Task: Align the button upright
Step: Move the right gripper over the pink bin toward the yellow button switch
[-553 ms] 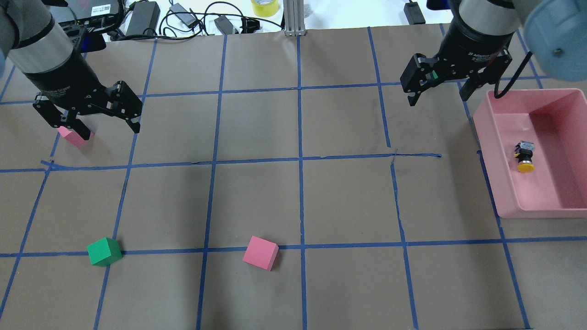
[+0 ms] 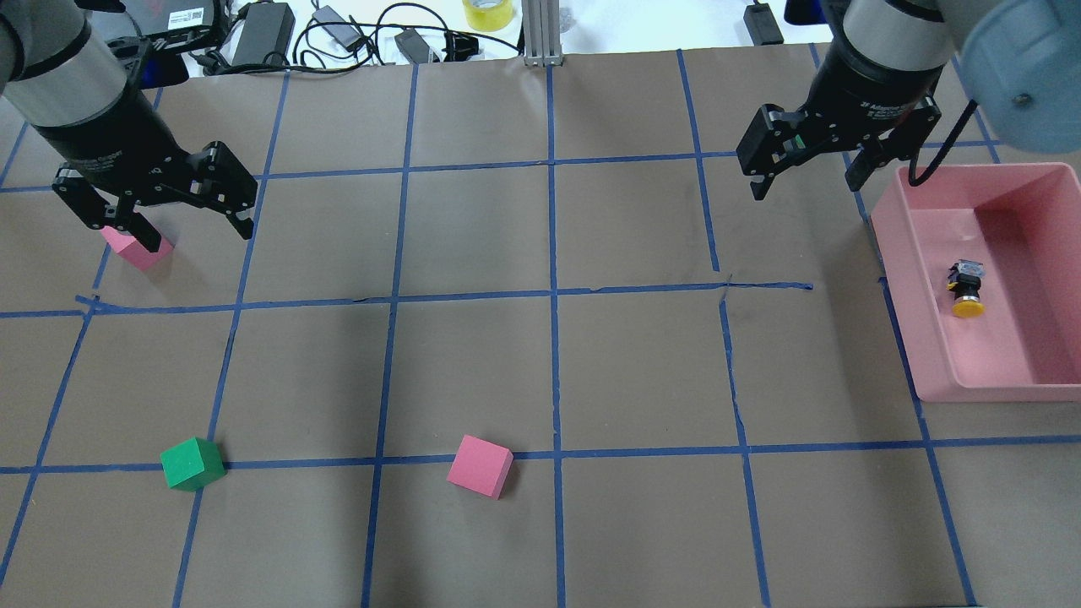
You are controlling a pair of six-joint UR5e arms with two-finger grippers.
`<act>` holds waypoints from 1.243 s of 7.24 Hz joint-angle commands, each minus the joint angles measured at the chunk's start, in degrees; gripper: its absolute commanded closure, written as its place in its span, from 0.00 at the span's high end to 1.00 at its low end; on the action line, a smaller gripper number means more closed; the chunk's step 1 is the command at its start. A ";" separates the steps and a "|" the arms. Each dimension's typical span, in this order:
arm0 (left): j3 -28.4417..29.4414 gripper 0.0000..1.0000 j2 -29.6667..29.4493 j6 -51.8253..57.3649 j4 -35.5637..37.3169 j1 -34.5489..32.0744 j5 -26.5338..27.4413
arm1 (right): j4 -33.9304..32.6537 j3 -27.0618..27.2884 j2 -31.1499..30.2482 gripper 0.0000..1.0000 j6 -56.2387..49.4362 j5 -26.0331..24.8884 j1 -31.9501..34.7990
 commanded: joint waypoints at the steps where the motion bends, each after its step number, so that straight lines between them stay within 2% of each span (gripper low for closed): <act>1: 0.39 1.00 1.02 0.05 -2.11 0.73 -0.01 | 0.18 -0.50 -0.11 1.00 0.00 -0.34 -0.18; 3: 0.39 1.00 0.51 0.14 -9.31 1.08 -0.09 | 0.01 -0.76 -0.20 1.00 0.00 -0.52 -0.09; 7: 0.39 1.00 0.06 0.14 -9.25 1.08 -0.09 | -0.60 -0.06 0.15 1.00 -0.09 -1.56 -0.87; 9: 1.35 1.00 -0.29 0.23 -8.47 0.38 -0.18 | -0.87 0.55 1.37 1.00 -3.41 -2.54 -7.34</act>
